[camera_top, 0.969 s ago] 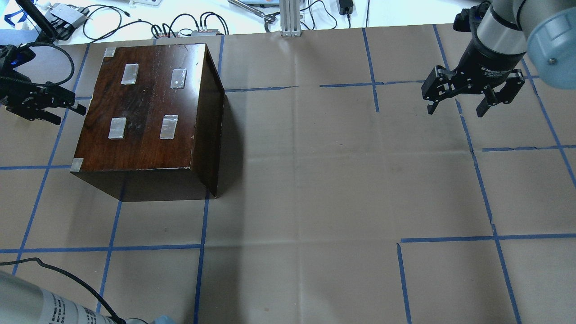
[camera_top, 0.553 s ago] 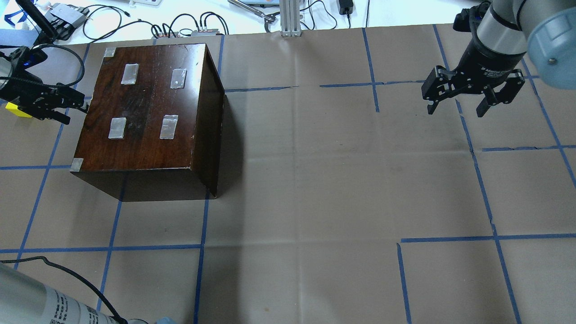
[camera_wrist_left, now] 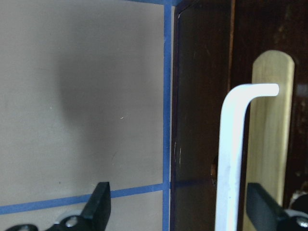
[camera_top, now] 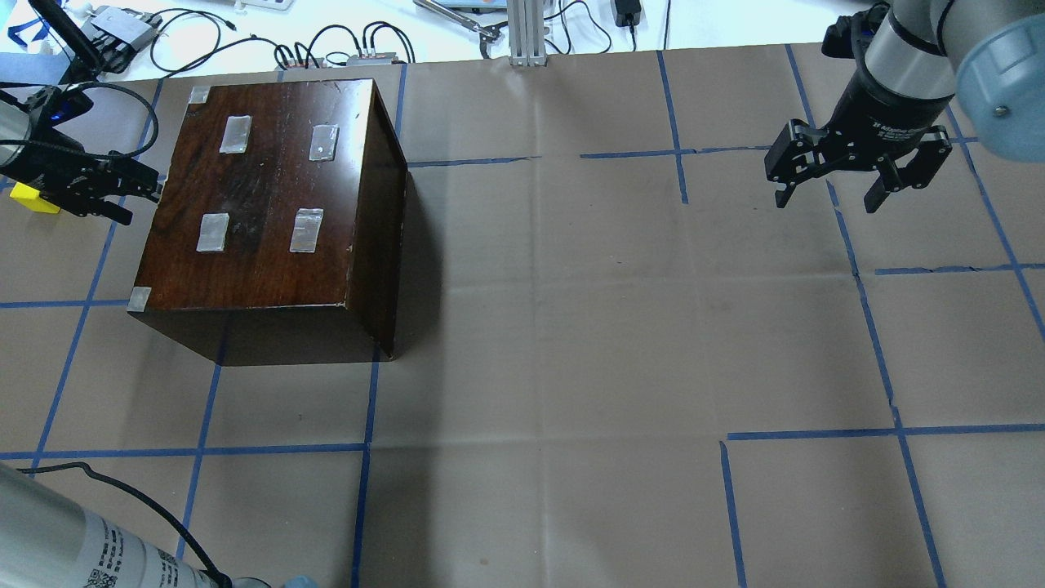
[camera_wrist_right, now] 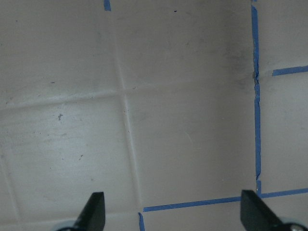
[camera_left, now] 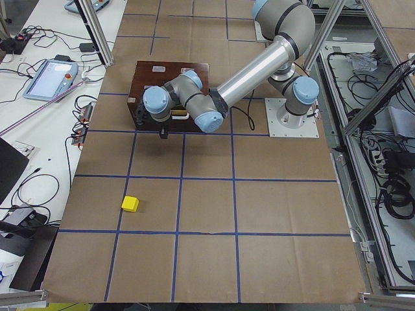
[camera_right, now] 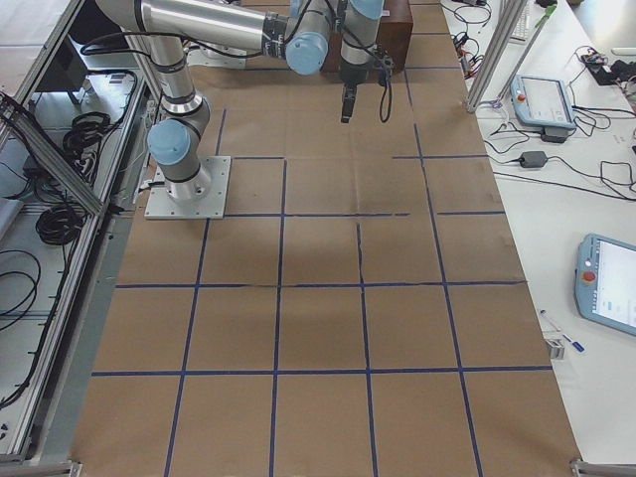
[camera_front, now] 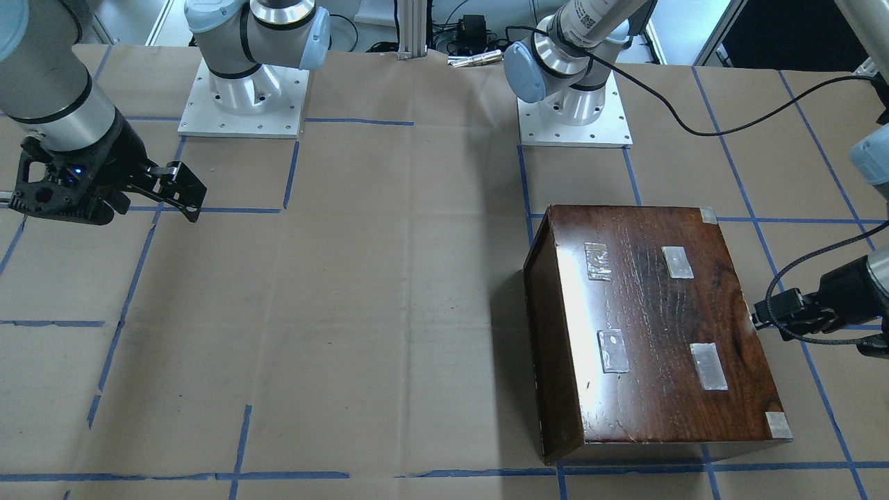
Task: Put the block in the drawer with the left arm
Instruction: 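Close the left gripper on the white drawer handle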
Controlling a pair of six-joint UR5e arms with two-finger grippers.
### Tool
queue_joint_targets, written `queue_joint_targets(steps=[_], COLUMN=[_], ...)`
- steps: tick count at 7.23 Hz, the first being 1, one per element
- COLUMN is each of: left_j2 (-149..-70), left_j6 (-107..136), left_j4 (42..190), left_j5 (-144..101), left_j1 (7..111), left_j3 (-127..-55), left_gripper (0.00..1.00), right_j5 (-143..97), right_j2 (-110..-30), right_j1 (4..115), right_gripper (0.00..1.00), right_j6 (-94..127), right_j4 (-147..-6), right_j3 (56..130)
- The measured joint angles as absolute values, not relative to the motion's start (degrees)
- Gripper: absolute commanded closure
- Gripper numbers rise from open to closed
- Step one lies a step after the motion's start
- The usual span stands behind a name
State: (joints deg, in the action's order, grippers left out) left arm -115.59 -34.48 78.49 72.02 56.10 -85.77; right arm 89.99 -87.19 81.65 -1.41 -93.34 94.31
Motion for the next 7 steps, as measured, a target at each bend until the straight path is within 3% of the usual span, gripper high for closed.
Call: queue_joint_targets(steps=[7], left_j2=[-116.68], left_j6=[-34.83], left_j4=[78.43], left_j5=[72.51], left_j1=[55.81], left_j3=[-85.53], left_gripper=[0.01], right_j5=[90.0], right_j2=[-87.19], right_j1=[81.65], right_gripper=[0.0], right_j6=[-1.4], right_j4=[-93.34], right_j3=[94.31])
